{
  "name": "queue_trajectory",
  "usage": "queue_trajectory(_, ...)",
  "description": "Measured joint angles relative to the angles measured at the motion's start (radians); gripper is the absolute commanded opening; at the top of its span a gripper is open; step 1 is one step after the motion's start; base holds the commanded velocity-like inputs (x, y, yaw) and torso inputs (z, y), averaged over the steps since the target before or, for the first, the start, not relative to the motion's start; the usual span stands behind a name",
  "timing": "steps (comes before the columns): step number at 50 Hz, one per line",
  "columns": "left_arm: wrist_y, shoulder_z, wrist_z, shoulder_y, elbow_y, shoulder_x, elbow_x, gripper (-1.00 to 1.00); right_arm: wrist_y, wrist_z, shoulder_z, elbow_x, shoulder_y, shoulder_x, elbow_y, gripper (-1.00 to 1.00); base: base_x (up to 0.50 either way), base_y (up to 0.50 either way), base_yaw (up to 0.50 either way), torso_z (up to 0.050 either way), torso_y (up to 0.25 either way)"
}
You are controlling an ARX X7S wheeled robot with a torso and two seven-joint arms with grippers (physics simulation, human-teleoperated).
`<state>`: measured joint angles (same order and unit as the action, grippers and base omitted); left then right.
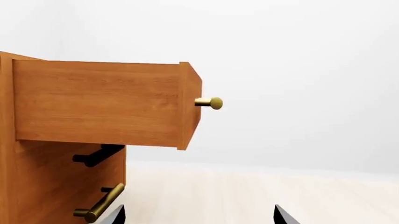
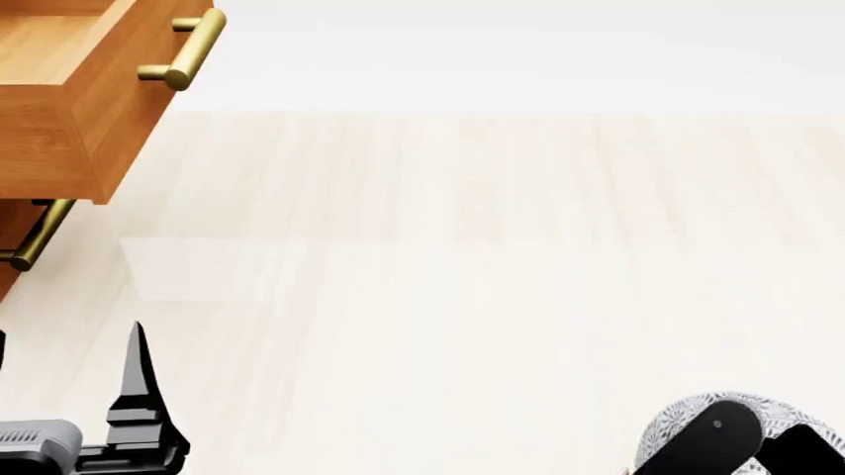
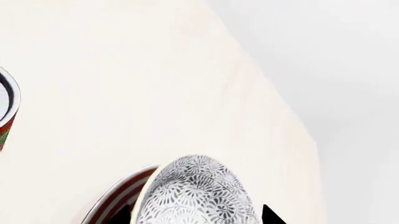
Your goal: Put the bowl on the plate.
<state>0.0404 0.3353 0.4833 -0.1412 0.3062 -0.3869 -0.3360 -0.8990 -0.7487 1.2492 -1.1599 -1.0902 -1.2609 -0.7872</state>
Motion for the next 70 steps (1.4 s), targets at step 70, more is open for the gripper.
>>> queue_trajectory(70,-0.009,0.004,0.011,-0.003,0.005,-0.008,-0.015,1.00,0.195,0.010,-0.061,0.160,-0.007,-0.046,-0.114,1.00,0.00,0.00,0.00,0.000,0.000)
